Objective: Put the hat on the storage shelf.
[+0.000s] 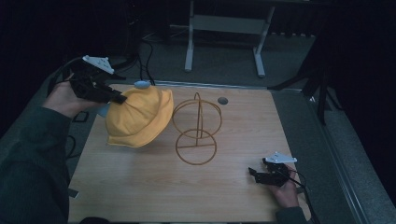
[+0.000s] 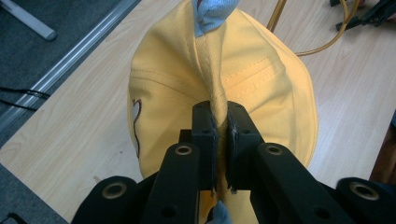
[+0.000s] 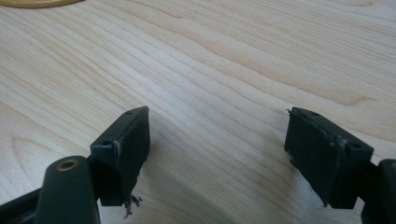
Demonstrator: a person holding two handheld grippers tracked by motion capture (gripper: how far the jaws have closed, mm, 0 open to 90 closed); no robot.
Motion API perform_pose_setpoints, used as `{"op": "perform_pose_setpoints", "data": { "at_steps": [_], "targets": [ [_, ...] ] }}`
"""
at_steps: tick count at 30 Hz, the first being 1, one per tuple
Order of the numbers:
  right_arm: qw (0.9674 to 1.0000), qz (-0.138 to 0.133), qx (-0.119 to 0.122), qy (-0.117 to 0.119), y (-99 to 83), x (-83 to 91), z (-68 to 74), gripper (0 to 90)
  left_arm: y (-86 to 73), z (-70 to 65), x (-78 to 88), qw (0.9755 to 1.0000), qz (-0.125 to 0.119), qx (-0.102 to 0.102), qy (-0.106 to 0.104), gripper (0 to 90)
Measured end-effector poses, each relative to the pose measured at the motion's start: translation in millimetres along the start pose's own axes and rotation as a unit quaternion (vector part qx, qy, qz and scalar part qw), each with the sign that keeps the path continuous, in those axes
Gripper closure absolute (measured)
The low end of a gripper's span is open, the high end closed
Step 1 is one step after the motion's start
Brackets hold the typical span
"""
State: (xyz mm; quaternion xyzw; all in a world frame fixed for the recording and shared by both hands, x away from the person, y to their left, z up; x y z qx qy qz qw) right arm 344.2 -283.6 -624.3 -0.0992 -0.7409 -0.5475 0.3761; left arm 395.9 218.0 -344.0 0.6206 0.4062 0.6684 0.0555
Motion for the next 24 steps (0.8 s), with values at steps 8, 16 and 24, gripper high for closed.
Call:
{"op": "perform_pose_setpoints", "data": {
  "at_steps": [8, 16, 24],
  "targets": [
    [1.0, 0.0, 0.0, 0.0, 0.0, 0.0, 0.0, 22.0, 6.6, -3.5, 5.3, 0.9999, -0.004, -0.014, 0.002, 84.0],
    [1.0, 0.0, 0.0, 0.0, 0.0, 0.0, 0.0, 22.0, 9.7, -5.7, 6.7, 0.9997, -0.009, -0.025, -0.002, 84.0],
    [1.0, 0.0, 0.0, 0.0, 0.0, 0.0, 0.0, 22.1, 12.5, -8.5, 10.9, 0.9992, -0.02, -0.035, -0.004, 84.0]
  ]
}}
Point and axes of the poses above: each handheld gripper's, and its own axes: x roughly backward along the jaws, y roughly out of its top, z roughly to its left, the point moved 7 cm from there along -x, roughly forward along the jaws, and after that the axes turned 10 degrees about -y, right-handed, at the moved point
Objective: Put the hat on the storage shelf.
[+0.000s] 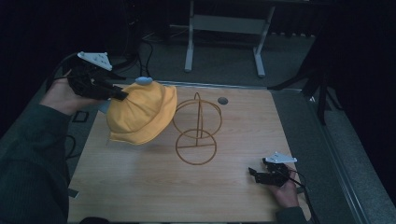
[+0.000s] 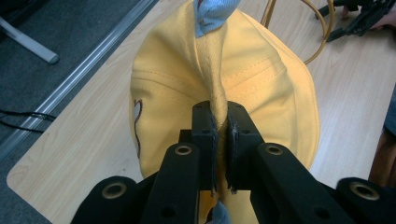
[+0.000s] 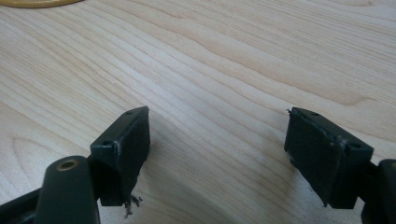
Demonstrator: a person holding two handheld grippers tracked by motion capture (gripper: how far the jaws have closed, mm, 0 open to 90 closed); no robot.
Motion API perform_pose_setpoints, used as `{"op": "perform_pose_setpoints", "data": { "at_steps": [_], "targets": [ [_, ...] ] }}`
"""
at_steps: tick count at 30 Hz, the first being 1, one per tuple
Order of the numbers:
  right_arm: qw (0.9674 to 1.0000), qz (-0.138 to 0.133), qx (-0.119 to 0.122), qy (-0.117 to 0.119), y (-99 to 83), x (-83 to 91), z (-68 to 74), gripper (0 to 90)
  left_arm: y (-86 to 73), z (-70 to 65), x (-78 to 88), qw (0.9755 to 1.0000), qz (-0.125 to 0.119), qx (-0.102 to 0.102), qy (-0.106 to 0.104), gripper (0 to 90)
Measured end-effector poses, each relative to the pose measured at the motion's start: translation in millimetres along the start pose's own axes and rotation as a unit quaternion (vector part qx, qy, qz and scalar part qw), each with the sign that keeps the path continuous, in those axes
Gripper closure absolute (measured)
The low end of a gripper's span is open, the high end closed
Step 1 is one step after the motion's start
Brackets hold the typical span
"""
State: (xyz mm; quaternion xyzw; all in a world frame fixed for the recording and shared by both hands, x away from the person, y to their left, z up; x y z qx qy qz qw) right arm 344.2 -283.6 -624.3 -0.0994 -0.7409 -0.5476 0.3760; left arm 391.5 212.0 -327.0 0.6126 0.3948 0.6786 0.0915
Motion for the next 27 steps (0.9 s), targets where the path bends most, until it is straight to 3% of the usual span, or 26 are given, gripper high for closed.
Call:
{"op": "perform_pose_setpoints", "data": {
  "at_steps": [27],
  "targets": [
    [1.0, 0.0, 0.001, 0.0, -0.1, 0.0, -0.1, 22.1, 24.8, -9.7, -4.3, 0.9993, -0.007, -0.034, -0.011, 83.7]
  ]
}}
Point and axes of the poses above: each handheld gripper's, and its own axes: x roughly backward along the jaws, y roughly out of its top, z roughly to its left, the point moved 7 cm from there along -x, roughly forward along the jaws, and after that the axes turned 10 degrees about -y, right-handed, at the moved point
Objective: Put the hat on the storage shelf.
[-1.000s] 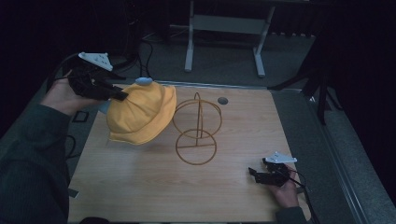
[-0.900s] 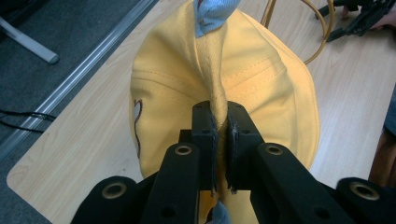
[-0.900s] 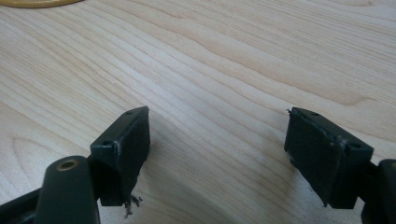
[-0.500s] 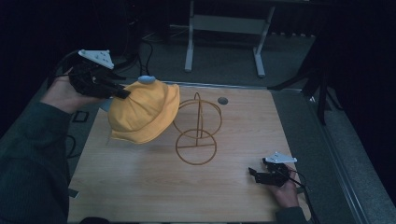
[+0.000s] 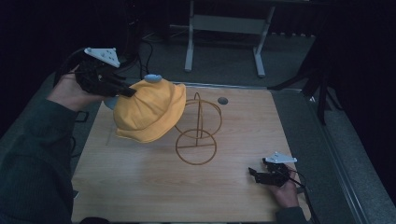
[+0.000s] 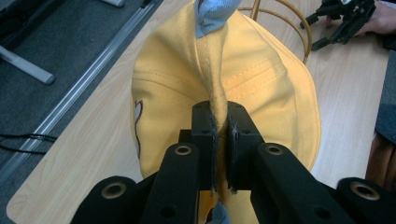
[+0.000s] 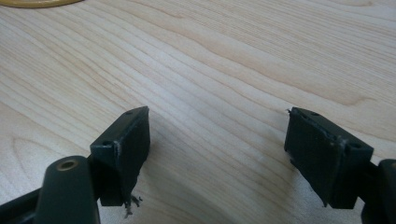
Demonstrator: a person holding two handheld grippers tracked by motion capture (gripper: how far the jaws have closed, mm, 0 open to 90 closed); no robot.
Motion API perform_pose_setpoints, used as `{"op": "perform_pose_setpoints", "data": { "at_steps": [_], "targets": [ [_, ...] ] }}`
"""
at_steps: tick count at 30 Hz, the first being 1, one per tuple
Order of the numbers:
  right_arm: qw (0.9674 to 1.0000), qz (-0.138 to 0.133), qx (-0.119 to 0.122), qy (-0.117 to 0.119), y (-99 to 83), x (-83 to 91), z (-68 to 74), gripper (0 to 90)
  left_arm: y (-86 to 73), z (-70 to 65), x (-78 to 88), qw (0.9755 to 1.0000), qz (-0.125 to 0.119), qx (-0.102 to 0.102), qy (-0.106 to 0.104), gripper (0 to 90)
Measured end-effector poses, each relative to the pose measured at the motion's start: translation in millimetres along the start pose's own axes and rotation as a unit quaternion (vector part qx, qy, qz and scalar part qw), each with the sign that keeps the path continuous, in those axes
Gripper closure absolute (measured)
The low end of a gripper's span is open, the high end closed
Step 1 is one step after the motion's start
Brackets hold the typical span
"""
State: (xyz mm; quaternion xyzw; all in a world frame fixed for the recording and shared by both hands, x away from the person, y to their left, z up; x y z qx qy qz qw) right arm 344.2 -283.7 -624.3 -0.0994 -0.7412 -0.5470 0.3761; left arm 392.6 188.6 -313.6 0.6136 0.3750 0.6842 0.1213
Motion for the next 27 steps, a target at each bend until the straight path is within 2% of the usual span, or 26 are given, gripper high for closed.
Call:
{"op": "perform_pose_setpoints", "data": {
  "at_steps": [27],
  "targets": [
    [1.0, 0.0, 0.0, 0.0, 0.0, 0.0, 0.1, 22.0, 26.4, -5.7, -8.1, 0.9998, -0.006, -0.02, -0.005, 83.7]
  ]
}}
Point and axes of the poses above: each handheld gripper's, and its own axes: x roughly backward along the jaws, y roughly out of its top, z roughly to its left, the point moved 7 cm from there along -x, roughly forward along the jaws, and after that the axes turned 10 degrees about -y, right-handed, at the moved point
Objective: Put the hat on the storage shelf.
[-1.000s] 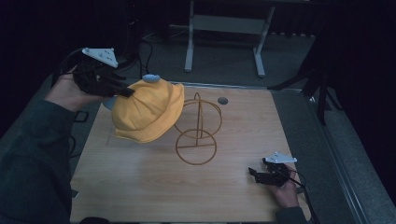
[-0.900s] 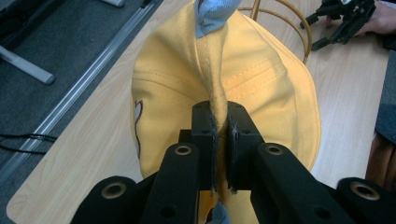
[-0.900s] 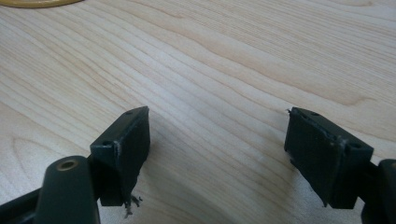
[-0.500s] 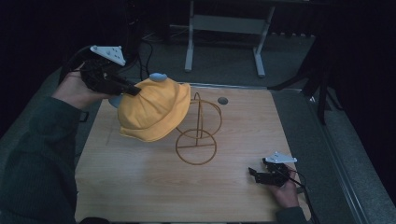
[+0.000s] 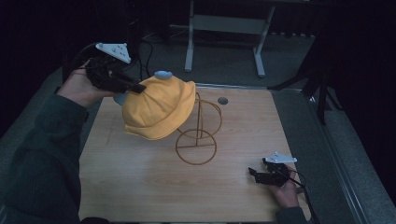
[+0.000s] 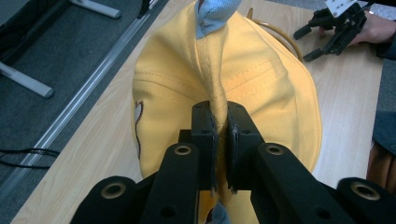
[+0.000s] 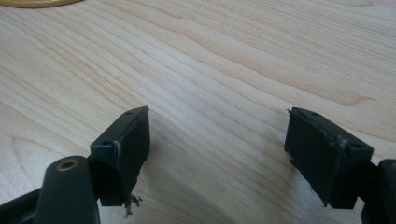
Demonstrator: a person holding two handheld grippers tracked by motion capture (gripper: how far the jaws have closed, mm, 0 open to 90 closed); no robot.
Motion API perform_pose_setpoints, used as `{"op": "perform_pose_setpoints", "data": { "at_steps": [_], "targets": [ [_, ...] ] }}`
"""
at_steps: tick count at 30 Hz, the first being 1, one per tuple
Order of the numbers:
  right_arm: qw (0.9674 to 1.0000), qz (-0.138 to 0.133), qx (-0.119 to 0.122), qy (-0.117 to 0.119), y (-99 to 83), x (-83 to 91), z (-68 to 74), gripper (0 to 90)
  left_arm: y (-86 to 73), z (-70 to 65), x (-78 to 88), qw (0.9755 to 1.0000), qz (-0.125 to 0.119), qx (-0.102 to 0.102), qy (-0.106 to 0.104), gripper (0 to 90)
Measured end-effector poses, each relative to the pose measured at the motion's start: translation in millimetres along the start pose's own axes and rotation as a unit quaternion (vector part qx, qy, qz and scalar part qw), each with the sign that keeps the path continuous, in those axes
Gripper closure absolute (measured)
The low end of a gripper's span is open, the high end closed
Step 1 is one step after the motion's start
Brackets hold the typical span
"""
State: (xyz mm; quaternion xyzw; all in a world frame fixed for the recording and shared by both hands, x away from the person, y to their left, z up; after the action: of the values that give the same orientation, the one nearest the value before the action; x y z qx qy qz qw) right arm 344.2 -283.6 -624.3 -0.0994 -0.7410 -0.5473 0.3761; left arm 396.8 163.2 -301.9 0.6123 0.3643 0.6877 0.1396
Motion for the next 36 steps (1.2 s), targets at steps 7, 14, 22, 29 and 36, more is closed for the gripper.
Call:
{"op": "perform_pose_setpoints", "data": {
  "at_steps": [7, 14, 22, 29, 36],
  "targets": [
    [1.0, 0.0, -0.001, 0.0, 0.0, 0.0, 0.0, 22.0, 7.0, -1.9, -5.0, 0.9999, 0.009, -0.008, -0.003, 83.7],
    [1.0, 0.0, -0.001, 0.0, 0.0, 0.0, 0.0, 22.0, 12.8, -4.0, -9.1, 0.9999, 0.008, -0.012, -0.006, 83.7],
    [1.0, 0.0, -0.001, 0.0, 0.0, 0.0, 0.0, 22.0, 17.0, -5.3, -11.8, 0.9998, 0.01, -0.016, -0.006, 83.7],
    [1.0, 0.0, -0.001, 0.0, 0.0, 0.0, 0.0, 22.0, 20.0, -5.0, -15.2, 0.9998, 0.01, -0.017, -0.008, 83.7],
    [1.0, 0.0, 0.0, 0.0, 0.0, 0.0, 0.0, 22.0, 24.1, -6.5, -15.4, 0.9996, 0.01, -0.024, -0.008, 83.7]
  ]
}}
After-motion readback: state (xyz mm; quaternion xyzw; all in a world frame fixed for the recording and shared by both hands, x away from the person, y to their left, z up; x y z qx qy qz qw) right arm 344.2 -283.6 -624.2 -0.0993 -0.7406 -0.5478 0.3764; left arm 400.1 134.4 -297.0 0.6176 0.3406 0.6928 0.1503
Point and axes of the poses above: each handheld gripper's, and its own axes: x roughly backward along the jaws, y roughly out of its top, z roughly to its left, the point moved 7 cm from there along -x, roughly forward along the jaws, and after that the axes turned 10 degrees about -y, right-handed, at the moved point
